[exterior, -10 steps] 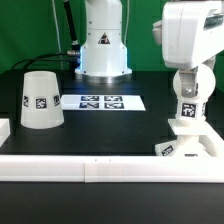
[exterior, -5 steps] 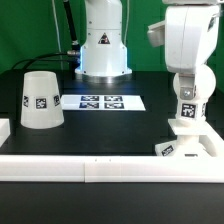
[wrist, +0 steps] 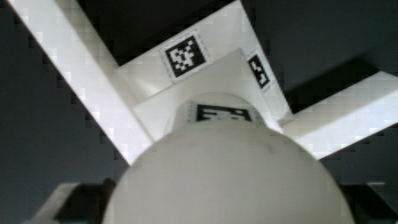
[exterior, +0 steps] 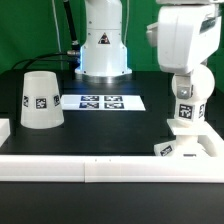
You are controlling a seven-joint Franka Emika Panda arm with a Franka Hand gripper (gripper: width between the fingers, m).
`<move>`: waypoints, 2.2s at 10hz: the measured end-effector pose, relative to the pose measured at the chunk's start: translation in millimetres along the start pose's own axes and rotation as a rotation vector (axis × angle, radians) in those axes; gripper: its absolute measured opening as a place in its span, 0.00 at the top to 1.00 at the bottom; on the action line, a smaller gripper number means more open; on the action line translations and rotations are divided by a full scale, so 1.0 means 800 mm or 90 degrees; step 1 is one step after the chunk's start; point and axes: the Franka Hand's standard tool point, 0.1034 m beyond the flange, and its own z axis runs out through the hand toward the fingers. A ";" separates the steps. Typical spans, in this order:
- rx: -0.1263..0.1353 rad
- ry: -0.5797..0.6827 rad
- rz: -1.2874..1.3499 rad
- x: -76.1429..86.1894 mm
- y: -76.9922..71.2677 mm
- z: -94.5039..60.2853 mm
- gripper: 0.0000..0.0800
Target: Assemble lamp
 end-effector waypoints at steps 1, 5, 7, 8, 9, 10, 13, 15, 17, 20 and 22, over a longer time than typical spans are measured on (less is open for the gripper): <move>-0.002 0.004 0.056 0.000 0.000 0.000 0.28; 0.006 0.010 0.325 0.001 -0.001 0.000 0.27; 0.010 0.010 0.455 0.003 -0.001 0.000 0.27; 0.011 0.010 0.524 0.002 -0.001 0.000 0.27; 0.014 0.009 0.582 0.002 0.000 0.001 0.27; 0.019 0.007 0.637 0.001 0.000 0.001 0.27; 0.036 0.004 0.797 -0.001 0.001 0.001 0.27; 0.038 0.004 0.864 -0.001 0.002 0.001 0.27; 0.037 0.004 0.834 0.000 0.001 0.001 0.16; 0.033 0.004 0.693 0.004 -0.003 0.000 0.13; 0.032 0.008 0.563 0.004 -0.003 0.000 0.13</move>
Offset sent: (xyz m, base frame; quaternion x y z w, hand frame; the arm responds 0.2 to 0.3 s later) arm -0.0074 -0.0042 -0.0038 0.0222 -0.0093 0.2281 0.9733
